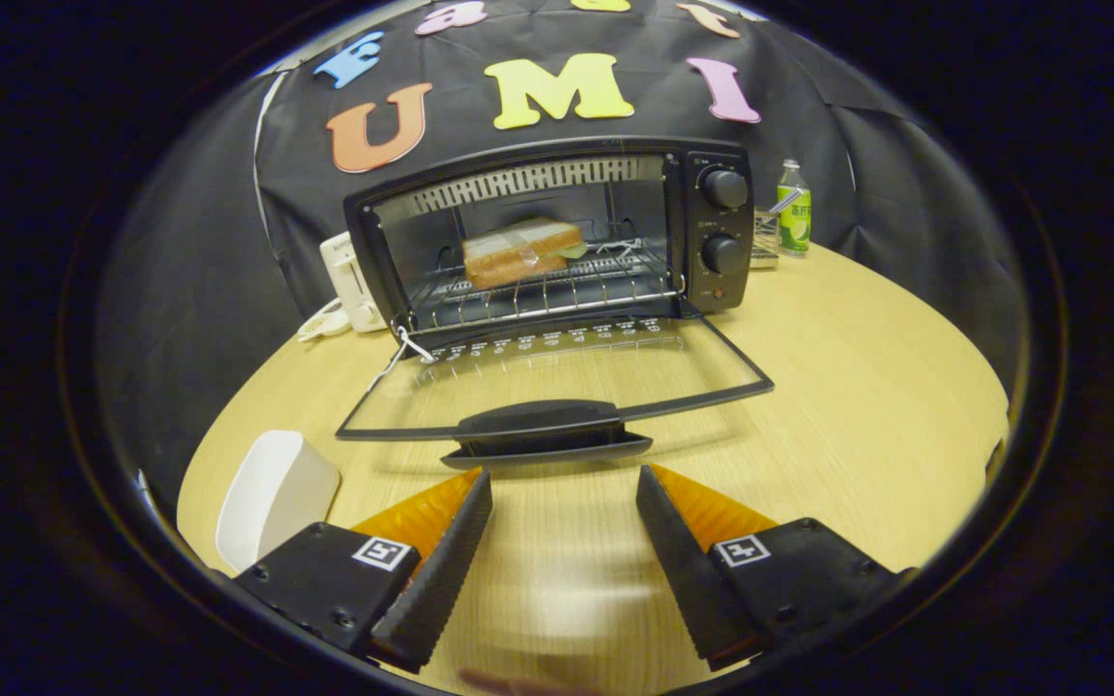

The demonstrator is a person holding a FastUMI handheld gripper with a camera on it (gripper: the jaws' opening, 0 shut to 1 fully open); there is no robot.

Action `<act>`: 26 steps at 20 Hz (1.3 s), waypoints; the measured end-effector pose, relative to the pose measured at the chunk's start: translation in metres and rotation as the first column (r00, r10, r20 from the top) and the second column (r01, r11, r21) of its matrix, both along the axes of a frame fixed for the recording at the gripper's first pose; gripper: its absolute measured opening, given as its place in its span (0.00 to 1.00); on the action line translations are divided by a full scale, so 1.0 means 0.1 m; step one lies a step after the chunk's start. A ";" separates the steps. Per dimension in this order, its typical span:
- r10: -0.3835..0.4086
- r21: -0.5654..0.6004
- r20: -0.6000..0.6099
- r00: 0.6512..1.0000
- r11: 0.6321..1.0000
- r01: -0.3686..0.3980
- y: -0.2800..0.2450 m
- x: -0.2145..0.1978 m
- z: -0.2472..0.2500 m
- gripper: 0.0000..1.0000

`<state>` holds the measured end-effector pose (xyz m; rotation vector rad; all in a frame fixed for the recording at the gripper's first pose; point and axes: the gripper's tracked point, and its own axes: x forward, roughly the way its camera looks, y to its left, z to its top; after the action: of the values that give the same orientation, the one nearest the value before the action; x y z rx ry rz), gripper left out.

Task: Open the toaster oven, put the food inside, and close the toaster oven door.

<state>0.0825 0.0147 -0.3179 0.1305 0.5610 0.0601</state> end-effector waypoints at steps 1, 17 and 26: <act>-0.017 -0.029 0.024 1.000 0.999 0.018 -0.08 0.06 0.05 0.99; 0.050 -0.089 0.214 0.976 0.996 -0.031 -0.04 0.14 0.62 0.99; 0.022 -0.015 0.346 0.938 1.000 -0.018 0.06 0.53 1.32 0.98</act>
<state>0.1359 0.0204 -0.1858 0.1000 0.2099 0.0977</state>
